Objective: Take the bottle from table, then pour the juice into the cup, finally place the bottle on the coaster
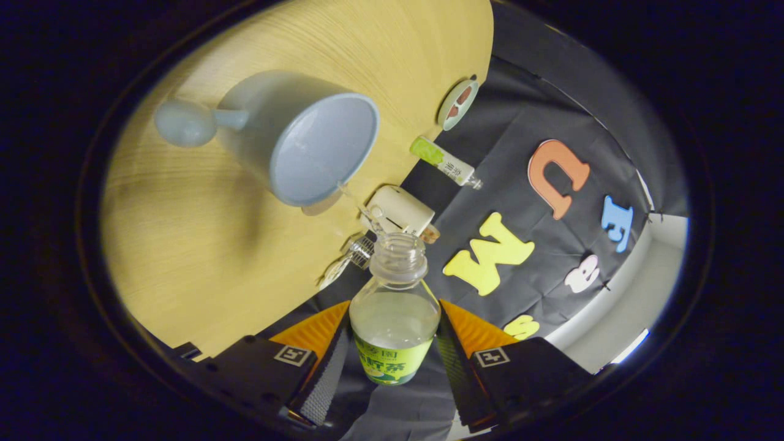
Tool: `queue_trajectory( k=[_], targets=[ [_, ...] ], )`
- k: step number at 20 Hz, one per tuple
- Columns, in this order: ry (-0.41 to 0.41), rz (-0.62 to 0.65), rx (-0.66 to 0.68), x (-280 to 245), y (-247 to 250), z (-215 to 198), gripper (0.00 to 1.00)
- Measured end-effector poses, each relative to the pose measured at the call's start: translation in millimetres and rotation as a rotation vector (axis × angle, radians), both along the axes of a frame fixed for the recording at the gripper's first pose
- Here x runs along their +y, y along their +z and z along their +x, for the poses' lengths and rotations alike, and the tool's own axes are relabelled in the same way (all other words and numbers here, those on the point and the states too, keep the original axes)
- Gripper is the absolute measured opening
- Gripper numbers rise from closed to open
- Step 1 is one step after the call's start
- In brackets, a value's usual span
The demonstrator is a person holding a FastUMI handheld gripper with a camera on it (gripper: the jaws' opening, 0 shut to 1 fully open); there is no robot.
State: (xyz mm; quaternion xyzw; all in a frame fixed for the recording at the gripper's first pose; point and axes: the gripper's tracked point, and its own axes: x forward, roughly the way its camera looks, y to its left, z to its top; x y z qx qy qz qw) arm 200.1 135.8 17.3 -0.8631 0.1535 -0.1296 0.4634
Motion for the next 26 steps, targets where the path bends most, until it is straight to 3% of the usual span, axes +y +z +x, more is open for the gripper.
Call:
queue_trajectory(
  k=[26],
  targets=[
    [0.054, 0.000, -0.041, 16.6, 41.5, -11.2, 0.82]
  ],
)
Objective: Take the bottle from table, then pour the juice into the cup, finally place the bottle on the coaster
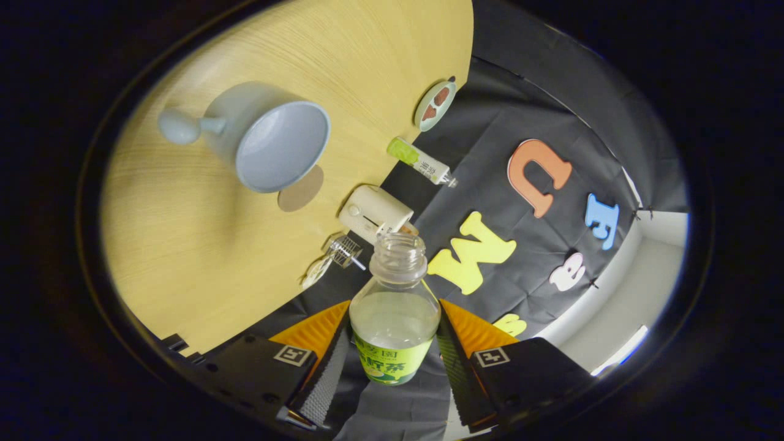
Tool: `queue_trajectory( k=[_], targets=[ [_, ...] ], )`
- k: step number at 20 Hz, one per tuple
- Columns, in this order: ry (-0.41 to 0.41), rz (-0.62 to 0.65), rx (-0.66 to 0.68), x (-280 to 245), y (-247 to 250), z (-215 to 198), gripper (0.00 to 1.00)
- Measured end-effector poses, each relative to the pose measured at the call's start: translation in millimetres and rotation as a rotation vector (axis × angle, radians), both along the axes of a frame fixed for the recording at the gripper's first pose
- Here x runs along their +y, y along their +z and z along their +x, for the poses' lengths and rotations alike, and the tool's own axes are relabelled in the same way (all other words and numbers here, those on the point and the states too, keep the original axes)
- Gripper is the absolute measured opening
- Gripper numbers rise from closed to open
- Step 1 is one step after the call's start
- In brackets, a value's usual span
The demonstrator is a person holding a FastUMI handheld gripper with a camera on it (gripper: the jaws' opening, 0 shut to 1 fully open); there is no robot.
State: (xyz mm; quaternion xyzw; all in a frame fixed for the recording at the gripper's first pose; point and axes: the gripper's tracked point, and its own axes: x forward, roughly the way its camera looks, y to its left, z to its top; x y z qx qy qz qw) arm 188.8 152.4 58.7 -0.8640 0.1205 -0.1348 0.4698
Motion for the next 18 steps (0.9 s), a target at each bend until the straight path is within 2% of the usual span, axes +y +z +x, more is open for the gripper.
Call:
queue_trajectory(
  k=[8, 14, 18],
  targets=[
    [-0.002, -0.004, -0.031, 2.7, 16.7, -2.7, 0.81],
    [-0.010, 0.053, -0.005, -7.2, -2.2, 1.3, 0.82],
    [0.021, 0.112, 0.035, -4.4, -24.9, 2.8, 0.82]
  ],
)
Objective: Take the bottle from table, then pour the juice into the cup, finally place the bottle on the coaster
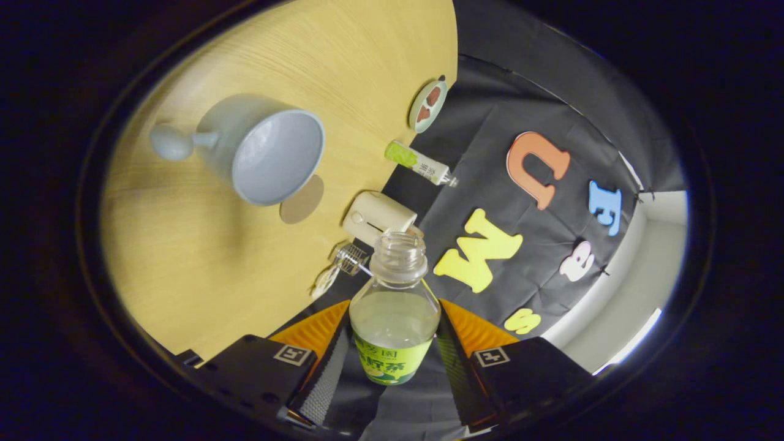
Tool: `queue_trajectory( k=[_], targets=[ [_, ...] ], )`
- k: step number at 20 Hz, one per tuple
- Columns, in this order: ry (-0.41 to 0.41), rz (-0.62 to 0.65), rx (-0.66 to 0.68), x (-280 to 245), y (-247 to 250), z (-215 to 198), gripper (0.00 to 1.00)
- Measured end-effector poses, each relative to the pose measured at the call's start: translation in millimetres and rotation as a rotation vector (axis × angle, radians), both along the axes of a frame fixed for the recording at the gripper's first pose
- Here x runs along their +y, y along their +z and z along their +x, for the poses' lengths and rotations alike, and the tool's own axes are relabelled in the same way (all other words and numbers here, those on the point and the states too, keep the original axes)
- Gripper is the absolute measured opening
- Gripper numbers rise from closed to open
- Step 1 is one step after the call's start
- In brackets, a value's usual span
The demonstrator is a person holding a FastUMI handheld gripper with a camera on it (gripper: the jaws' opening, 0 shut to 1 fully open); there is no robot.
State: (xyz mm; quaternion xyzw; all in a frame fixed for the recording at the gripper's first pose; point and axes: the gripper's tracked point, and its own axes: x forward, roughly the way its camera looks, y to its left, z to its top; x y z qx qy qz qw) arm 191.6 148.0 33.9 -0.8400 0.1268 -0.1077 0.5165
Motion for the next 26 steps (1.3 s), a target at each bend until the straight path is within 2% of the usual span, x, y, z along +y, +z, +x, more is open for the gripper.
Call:
queue_trajectory(
  k=[4, 9, 13, 17, 21, 26],
  targets=[
    [0.009, 0.054, 0.025, -3.4, -21.9, 5.1, 0.82],
    [0.005, 0.234, 0.075, -8.8, -47.6, 11.0, 0.82],
    [0.024, 0.424, 0.084, -6.2, -56.0, 15.1, 0.82],
    [0.096, 0.687, 0.054, 5.7, -54.4, 15.4, 0.82],
    [0.108, 0.976, 0.044, 2.1, -55.0, 16.2, 0.82],
    [0.146, 1.308, -0.045, -4.6, -40.2, 14.9, 0.82]
  ],
)
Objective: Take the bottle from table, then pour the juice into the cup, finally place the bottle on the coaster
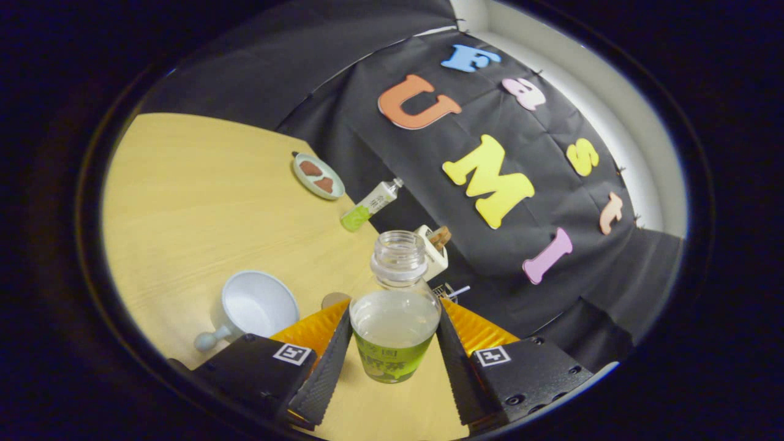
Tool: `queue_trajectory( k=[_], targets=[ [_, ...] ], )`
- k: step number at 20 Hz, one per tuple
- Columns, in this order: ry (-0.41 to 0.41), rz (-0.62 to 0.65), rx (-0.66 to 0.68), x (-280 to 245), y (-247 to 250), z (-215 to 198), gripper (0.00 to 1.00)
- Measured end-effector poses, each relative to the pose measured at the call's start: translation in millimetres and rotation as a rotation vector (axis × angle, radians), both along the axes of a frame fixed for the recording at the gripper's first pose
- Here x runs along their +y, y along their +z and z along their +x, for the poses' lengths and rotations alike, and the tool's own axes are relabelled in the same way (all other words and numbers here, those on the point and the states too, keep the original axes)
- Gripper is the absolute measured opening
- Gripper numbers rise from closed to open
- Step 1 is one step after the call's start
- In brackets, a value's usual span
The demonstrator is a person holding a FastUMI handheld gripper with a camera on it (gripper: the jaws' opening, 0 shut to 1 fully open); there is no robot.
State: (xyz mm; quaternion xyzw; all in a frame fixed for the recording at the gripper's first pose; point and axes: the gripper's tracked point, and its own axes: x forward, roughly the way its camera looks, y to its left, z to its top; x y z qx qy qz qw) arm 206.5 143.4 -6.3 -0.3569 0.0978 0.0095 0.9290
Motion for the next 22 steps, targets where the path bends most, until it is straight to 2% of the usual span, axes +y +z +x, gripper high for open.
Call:
queue_trajectory(
  k=[4, 6, 11, 16, 19, 22],
  targets=[
    [0.029, 0.269, 0.031, -5.4, -0.8, -4.6, 0.82],
    [0.023, 0.351, 0.022, -17.6, 9.1, -5.6, 0.82],
    [0.058, 0.462, -0.013, -36.3, 26.3, -6.1, 0.82],
    [0.094, 0.626, 0.087, -42.2, 37.8, 5.0, 0.82],
    [0.104, 0.634, 0.078, -46.9, 50.7, 14.0, 0.82],
    [0.172, 0.638, 0.081, -39.9, 61.1, 24.2, 0.82]
  ],
)
